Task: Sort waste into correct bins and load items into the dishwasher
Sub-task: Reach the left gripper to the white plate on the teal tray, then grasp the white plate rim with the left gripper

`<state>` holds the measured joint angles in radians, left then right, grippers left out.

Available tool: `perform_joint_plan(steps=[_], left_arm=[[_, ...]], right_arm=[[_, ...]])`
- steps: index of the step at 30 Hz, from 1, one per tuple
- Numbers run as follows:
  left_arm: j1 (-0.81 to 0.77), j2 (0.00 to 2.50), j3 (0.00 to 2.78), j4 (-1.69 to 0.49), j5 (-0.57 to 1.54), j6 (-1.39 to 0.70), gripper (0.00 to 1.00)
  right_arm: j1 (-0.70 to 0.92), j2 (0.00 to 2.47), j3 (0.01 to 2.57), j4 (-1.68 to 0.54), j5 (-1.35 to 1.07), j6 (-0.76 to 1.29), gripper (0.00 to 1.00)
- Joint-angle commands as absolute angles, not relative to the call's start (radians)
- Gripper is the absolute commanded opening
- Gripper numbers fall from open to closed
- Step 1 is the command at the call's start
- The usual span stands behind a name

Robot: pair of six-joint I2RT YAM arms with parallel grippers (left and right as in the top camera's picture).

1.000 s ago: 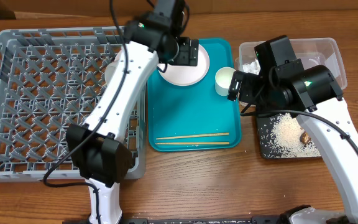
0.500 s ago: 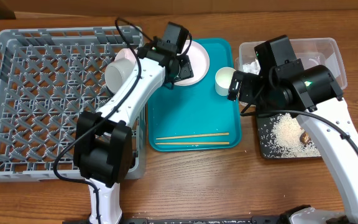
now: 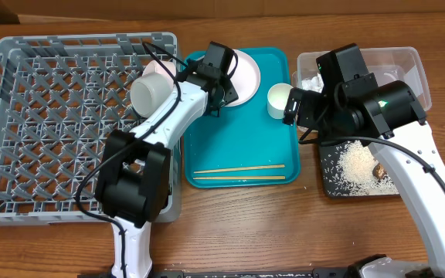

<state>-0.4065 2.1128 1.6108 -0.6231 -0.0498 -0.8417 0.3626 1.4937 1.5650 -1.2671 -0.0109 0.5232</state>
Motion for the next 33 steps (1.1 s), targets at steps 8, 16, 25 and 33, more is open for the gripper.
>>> perform_joint_plan(steps=[8,16,25,33], left_arm=[[-0.416,2.190,1.597,-0.626,-0.063,-0.872,0.53],[-0.416,2.190,1.597,-0.641,-0.062,-0.863,0.32],[-0.416,2.190,1.581,-0.739,-0.072,-0.810,0.31],[-0.416,2.190,1.578,-0.750,-0.086,-0.807,0.04]], right_arm=[[0.365,1.489,1.572,-1.261,-0.001,0.524,1.00],[0.365,1.489,1.572,-1.261,-0.001,0.524,1.00],[0.365,1.489,1.572,-1.261,-0.001,0.524,1.00],[0.365,1.489,1.572,-1.261,-0.001,0.524,1.00]])
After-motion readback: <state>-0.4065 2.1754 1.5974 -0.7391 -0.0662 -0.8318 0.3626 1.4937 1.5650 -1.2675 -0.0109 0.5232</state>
